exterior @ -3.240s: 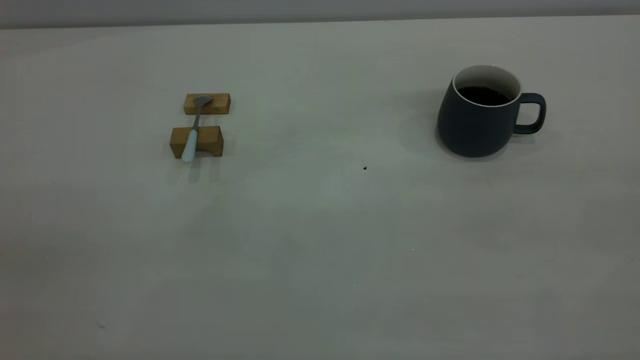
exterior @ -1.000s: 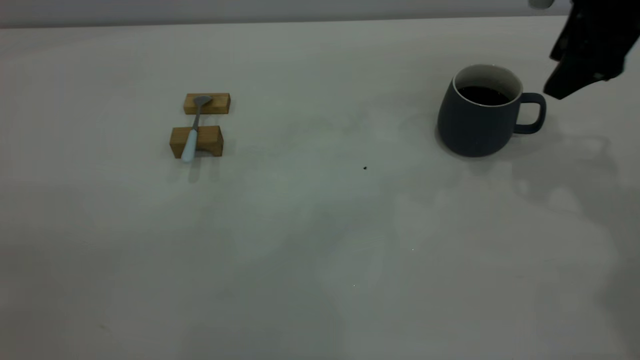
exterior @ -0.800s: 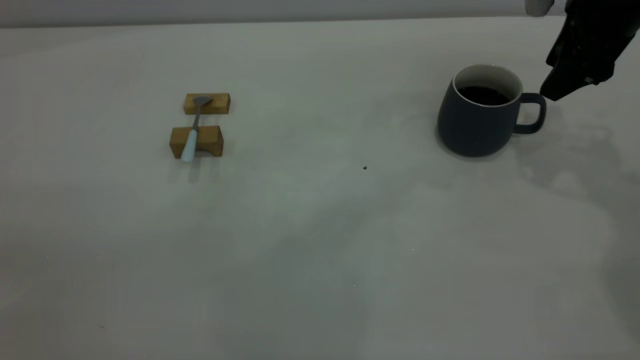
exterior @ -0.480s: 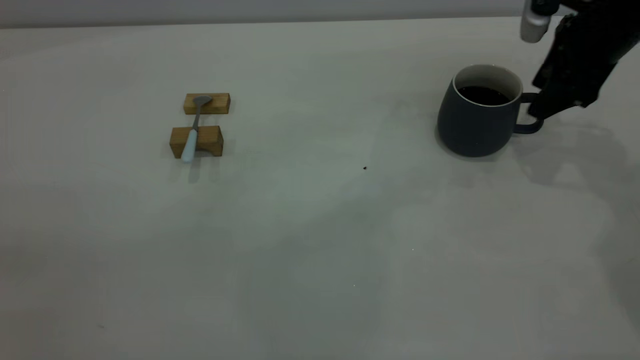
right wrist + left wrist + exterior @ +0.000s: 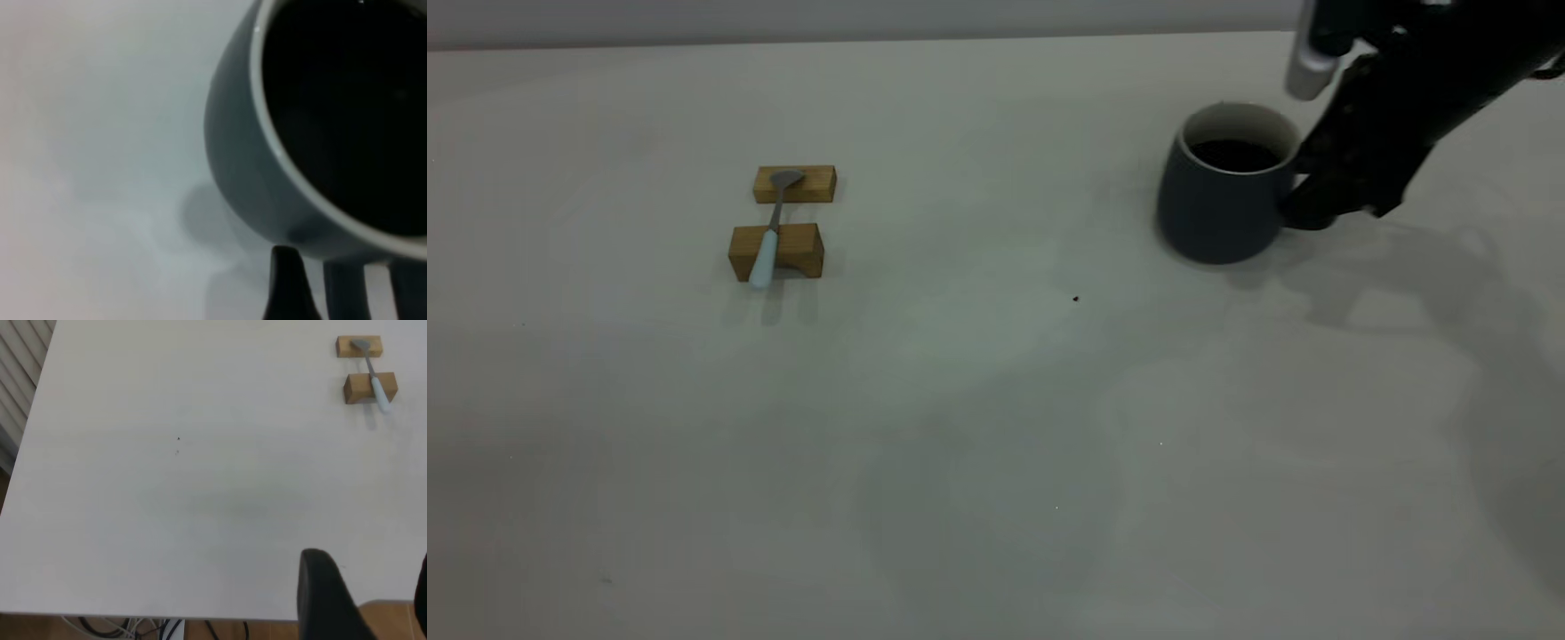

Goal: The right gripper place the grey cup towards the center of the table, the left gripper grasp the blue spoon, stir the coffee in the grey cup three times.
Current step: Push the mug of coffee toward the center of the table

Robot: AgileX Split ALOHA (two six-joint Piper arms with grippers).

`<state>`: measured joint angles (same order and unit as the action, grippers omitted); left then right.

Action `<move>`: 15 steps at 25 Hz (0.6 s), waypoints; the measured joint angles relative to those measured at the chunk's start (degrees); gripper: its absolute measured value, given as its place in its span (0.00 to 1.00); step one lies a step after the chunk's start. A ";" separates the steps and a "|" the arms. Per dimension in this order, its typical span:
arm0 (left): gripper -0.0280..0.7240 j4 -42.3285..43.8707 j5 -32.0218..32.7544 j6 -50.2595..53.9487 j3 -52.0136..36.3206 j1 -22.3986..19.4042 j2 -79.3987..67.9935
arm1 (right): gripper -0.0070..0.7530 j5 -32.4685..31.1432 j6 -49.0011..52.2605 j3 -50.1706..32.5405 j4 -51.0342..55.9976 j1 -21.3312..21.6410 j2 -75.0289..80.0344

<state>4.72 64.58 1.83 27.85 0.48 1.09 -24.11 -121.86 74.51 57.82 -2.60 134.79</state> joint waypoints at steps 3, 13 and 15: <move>0.57 0.00 0.00 0.00 0.00 0.00 0.00 | 0.72 0.47 -0.07 0.14 0.31 -2.80 0.86; 0.57 0.00 0.02 0.00 0.00 0.00 0.00 | 0.72 0.66 -0.13 6.49 4.47 -10.93 3.75; 0.57 0.00 0.02 0.00 0.00 0.00 0.00 | 0.72 0.66 -0.13 7.96 5.22 -12.19 4.51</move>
<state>4.72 64.60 1.83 27.85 0.48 1.09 -23.45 -122.00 82.47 63.05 -14.79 139.30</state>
